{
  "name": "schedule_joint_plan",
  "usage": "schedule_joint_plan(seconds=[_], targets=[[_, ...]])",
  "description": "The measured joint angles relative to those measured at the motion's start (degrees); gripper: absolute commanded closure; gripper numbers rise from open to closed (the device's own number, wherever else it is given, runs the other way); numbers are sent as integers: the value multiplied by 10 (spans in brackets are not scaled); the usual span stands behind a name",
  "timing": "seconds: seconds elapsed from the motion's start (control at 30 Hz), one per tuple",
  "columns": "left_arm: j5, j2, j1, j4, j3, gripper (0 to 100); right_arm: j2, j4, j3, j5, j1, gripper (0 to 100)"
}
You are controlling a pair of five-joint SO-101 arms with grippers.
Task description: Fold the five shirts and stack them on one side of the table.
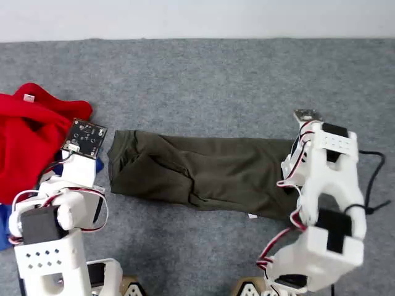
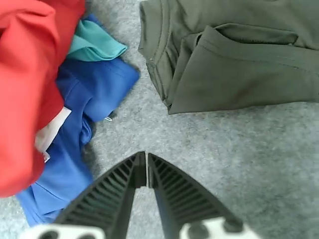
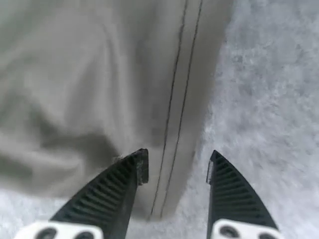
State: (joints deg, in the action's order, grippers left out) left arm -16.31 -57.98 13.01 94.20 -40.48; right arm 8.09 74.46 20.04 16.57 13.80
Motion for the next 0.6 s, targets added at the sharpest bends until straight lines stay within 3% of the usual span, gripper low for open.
schedule_joint_plan(seconds=[0.23, 0.43, 0.6], targets=[[0, 0, -1, 0, 0, 982, 72, -52, -8, -38, -52, 800], [0, 0, -1, 0, 0, 983, 92, -53, -28, -51, -66, 994], [0, 0, -1, 0, 0, 983, 99, -41, -43, -22, -66, 989]])
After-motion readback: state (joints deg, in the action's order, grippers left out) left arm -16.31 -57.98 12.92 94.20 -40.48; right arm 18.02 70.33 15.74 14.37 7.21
